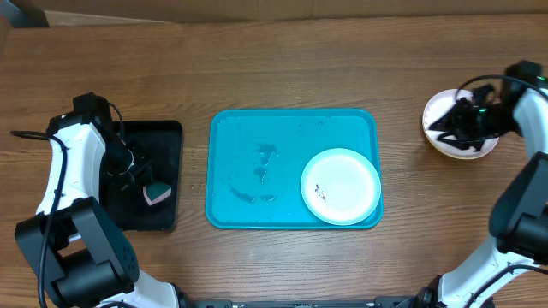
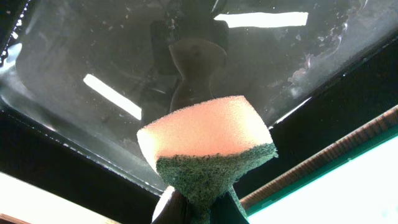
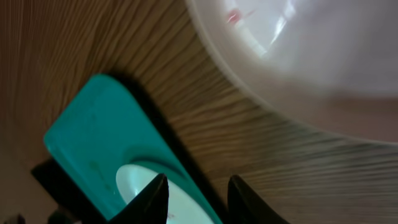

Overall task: Clean dirty plates on tray and stack at the side
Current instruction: 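Move the right gripper back toward the light blue plate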

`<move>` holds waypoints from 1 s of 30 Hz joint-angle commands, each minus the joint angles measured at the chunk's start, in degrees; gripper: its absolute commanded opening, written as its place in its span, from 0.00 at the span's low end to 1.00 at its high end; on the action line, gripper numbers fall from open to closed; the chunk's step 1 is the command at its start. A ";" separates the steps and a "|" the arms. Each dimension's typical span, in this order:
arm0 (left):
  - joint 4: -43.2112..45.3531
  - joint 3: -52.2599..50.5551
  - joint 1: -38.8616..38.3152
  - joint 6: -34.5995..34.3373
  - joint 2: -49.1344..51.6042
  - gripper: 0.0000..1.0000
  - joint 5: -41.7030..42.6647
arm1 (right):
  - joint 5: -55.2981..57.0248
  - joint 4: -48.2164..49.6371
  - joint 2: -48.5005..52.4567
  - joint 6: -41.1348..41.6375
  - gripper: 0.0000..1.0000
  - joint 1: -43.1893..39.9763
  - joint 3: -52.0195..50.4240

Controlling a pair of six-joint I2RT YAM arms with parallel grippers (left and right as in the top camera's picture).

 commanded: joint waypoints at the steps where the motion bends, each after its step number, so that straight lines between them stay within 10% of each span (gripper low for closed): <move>1: 0.02 -0.42 -0.04 0.85 -0.63 0.04 0.42 | -6.54 -2.01 -3.56 -8.96 0.34 3.63 0.02; 12: 0.46 -0.46 -0.04 0.85 -0.63 0.04 0.42 | 4.02 -4.09 -6.56 -23.74 0.63 19.15 -2.25; 30: 0.42 -0.46 -0.04 0.87 -0.63 0.04 1.36 | 24.90 14.56 -6.45 -24.20 0.54 32.41 -11.98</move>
